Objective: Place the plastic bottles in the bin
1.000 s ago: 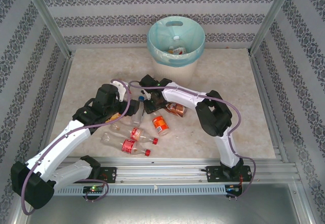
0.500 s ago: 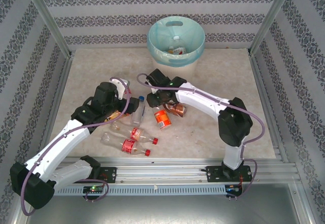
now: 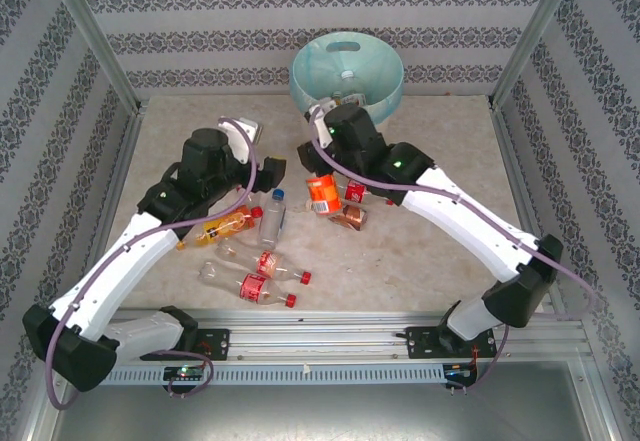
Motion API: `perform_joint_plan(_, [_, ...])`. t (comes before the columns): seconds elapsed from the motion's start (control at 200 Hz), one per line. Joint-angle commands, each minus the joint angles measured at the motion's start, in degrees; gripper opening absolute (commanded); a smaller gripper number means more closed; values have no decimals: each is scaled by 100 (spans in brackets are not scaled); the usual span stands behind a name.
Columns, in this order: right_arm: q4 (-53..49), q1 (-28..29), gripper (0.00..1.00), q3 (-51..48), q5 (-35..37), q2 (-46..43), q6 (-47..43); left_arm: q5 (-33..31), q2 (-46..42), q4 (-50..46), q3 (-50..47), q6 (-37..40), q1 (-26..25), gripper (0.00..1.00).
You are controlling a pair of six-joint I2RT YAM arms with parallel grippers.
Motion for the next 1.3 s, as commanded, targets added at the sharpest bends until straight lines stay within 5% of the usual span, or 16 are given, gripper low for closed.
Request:
perform_joint_plan(0.0, [612, -147, 21, 431, 520, -260, -397, 424, 216, 339, 449, 28, 61, 89])
perform_joint_plan(0.41, [2173, -1378, 18, 1640, 782, 417, -873, 1793, 1547, 476, 2054, -464, 58, 88])
perform_joint_plan(0.674, [3202, -2097, 16, 1561, 519, 1219, -762, 2219, 2062, 535, 2369, -703, 60, 88])
perform_joint_plan(1.034, [3199, -2258, 30, 1375, 381, 1688, -883, 2370, 2162, 506, 2340, -794, 61, 86])
perform_joint_plan(1.294, [3178, -2283, 27, 1000, 391, 1666, -1307, 2344, 2057, 580, 2143, -791, 54, 86])
